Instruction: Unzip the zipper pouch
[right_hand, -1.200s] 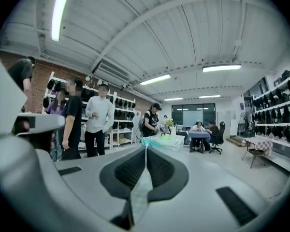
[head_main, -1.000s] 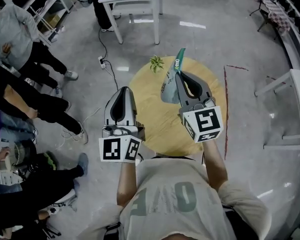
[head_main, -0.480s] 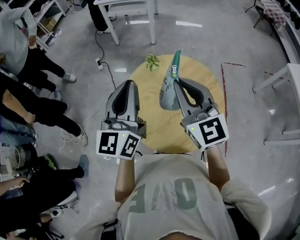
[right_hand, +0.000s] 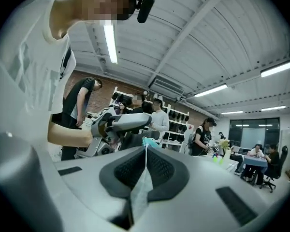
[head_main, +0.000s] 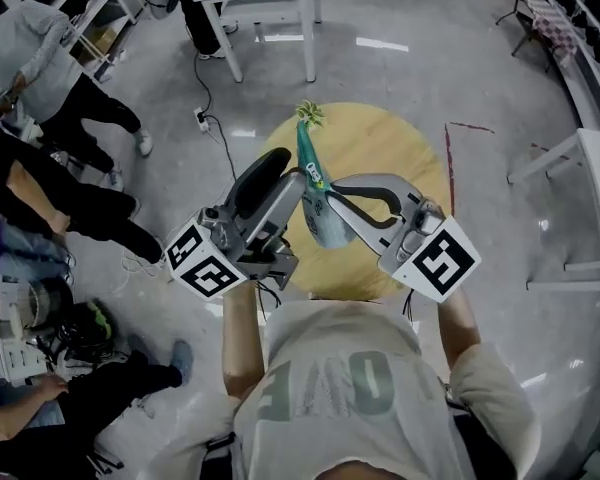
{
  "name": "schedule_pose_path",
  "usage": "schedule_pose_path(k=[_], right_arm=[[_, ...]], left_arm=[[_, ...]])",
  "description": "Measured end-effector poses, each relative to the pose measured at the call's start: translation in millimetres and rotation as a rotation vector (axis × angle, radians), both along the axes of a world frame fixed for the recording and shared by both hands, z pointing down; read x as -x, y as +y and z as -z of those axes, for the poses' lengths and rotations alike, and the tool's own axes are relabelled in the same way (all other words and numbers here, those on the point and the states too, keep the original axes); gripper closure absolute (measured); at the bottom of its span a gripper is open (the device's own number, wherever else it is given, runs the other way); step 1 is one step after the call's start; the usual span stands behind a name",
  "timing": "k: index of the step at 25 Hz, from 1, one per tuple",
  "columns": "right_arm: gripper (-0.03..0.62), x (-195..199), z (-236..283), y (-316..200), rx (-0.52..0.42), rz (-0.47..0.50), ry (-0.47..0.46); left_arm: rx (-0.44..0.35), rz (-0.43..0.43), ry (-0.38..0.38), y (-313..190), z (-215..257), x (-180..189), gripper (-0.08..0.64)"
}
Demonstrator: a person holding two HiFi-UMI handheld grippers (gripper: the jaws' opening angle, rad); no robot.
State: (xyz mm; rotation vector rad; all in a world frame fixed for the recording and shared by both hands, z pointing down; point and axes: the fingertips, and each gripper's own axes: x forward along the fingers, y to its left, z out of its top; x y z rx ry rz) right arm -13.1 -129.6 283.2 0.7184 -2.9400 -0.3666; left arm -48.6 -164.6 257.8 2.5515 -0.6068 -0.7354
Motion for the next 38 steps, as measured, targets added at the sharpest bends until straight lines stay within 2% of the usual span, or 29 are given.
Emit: schedule_pose_path(k=[3,7,13,17,31,34,36,38], right_arm=[[0.559,6,5,8,0.004,0.058,0.023],[0.558,7,-5,23,0.009,0.111,0.131],[0.558,4,-10,30,0.013,0.125,0.184],[0.558,0,-16,25,0.0,0.089,0.223],[0.558,0,-20,23,0.001,0.062,0.234],[0.558,6,-13,23,0.008,0.061,0.156],[0.56,8,-4,26,0.03,0.072,0.062],[0.56,8,2,31,0.052,0.095,0.009]], left_arm=[[-0.003,-0.102,-0.001,6,-2,-5,0.37],[0.022,-0.207,-0.005,20,-9,-11,0.367],[0.026,-0.27,0.02,30,-7,-12,0.387],[0.013,-0.252,0.037,29,-5,-10,0.491],[0.053,-0.176,0.002,24,-12,-13,0.532],[0.059,-0.141,-0.014,20,-15,-13,0.534],[0.088,-0.114,-0.015,13,-23,-12,0.534],[0.13,-0.077,-0.016,4,-36,-6,0.534]])
